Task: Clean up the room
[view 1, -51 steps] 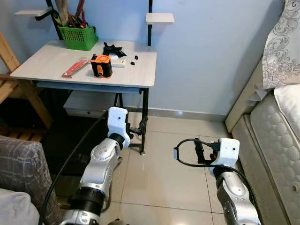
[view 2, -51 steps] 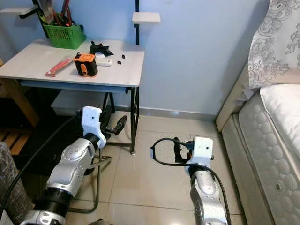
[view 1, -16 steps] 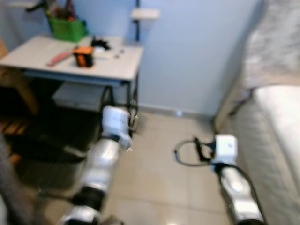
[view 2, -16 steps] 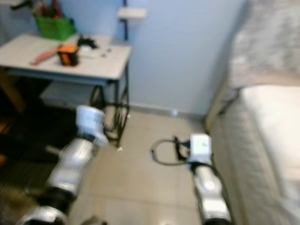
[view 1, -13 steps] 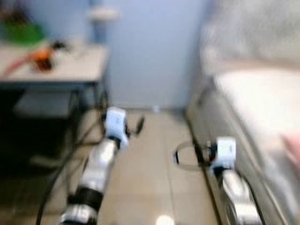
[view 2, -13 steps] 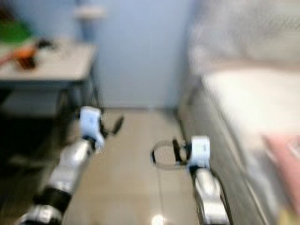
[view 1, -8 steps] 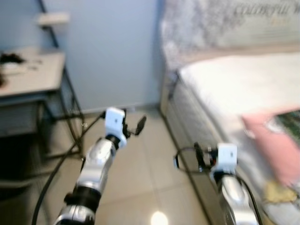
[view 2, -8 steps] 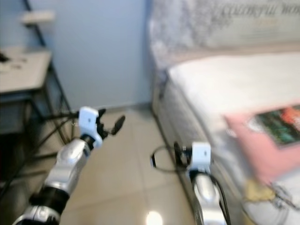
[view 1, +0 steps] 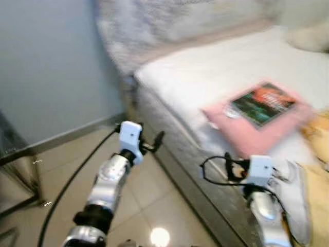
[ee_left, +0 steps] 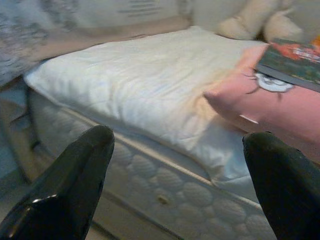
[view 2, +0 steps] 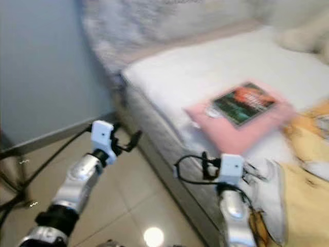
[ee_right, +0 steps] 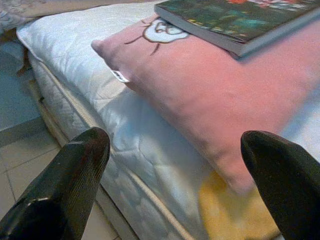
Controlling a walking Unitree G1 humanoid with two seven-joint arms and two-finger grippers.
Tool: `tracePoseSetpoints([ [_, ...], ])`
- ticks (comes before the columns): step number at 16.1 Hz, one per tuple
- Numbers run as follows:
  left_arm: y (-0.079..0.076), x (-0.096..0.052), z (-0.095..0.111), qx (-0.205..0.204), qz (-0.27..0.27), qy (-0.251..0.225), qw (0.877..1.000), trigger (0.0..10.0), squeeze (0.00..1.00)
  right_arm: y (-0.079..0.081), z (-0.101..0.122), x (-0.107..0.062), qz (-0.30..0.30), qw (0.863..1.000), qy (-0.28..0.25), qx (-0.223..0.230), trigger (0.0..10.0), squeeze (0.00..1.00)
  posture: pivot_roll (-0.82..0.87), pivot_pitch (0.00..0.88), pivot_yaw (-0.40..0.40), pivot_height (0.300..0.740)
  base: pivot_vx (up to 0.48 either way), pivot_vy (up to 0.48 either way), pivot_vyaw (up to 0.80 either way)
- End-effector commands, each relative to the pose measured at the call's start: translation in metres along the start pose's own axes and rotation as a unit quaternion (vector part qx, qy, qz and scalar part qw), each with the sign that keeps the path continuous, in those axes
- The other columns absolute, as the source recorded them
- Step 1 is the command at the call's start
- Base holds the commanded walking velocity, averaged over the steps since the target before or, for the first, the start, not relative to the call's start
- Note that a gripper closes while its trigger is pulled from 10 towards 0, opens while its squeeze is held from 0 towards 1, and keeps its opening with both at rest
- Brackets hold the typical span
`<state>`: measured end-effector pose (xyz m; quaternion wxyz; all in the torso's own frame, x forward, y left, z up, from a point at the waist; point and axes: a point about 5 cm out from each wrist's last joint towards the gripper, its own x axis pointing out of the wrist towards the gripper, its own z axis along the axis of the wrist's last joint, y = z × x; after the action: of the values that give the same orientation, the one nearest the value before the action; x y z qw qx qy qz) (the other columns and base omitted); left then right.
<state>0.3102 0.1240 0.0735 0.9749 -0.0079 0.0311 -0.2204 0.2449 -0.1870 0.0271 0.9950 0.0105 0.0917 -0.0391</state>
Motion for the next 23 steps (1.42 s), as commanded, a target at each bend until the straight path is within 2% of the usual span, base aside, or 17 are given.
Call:
tracePoseSetpoints([
  [1,0.003,-0.003,0.001,-0.003,-0.002,-0.01,1.0,10.0,0.0,-0.002,0.007,0.0,-0.009,1.0,-0.022,0.0,10.0,0.0,0.07,0.0,-0.025,0.74,0.0,0.0,-0.71],
  [3,0.01,-0.012,0.001,-0.011,0.003,-0.025,1.0,10.0,0.0,-0.005,0.009,-0.004,-0.014,0.999,-0.029,-0.001,10.0,0.0,0.07,0.0,-0.024,0.74,0.0,0.0,-0.71],
  [6,0.008,-0.006,0.005,-0.003,0.012,-0.023,1.0,10.0,0.0,-0.024,0.005,-0.006,-0.048,0.999,-0.019,-0.009,10.0,0.0,0.08,0.0,-0.034,0.74,0.0,0.0,-0.72],
  [7,0.005,-0.005,0.006,0.001,0.005,-0.027,1.0,10.0,0.0,-0.023,0.006,-0.005,-0.047,0.999,-0.022,-0.011,10.0,0.0,0.08,0.0,-0.034,0.74,0.0,0.0,-0.73],
  [9,-0.008,-0.005,0.004,0.002,-0.023,-0.03,0.999,10.0,0.0,-0.009,0.007,-0.004,-0.024,0.999,-0.029,-0.015,10.0,0.0,0.08,0.0,-0.027,0.74,0.0,-0.48,-0.73],
  [11,-0.011,-0.005,0.004,0.001,-0.029,-0.032,0.999,10.0,0.0,0.0,0.008,-0.005,-0.009,0.999,-0.033,-0.017,10.0,0.0,0.07,0.0,-0.025,0.74,0.0,-0.48,-0.72],
  [13,-0.009,-0.001,0.01,-0.001,-0.02,-0.047,0.999,10.0,0.0,-0.006,0.016,-0.005,-0.038,0.996,-0.054,0.053,10.0,0.0,0.06,0.0,-0.025,0.74,0.0,-0.476,-0.7],
  [14,-0.008,0.0,0.013,-0.002,-0.013,-0.056,0.998,10.0,0.0,-0.007,0.021,-0.003,-0.036,0.996,-0.058,0.058,10.0,0.0,0.05,0.0,-0.021,0.74,0.0,-0.472,-0.69],
  [19,-0.015,0.009,0.019,-0.01,-0.027,-0.067,0.997,10.0,0.0,-0.013,0.021,-0.001,-0.036,0.997,-0.056,0.033,10.0,0.0,0.02,0.0,-0.006,0.74,0.0,-0.465,-0.68],
  [23,-0.017,0.014,0.019,-0.01,-0.023,-0.061,0.998,10.0,0.0,-0.009,0.024,0.004,-0.018,0.998,-0.053,0.014,10.0,0.0,0.02,0.0,-0.008,0.74,0.0,-0.446,-0.69],
])
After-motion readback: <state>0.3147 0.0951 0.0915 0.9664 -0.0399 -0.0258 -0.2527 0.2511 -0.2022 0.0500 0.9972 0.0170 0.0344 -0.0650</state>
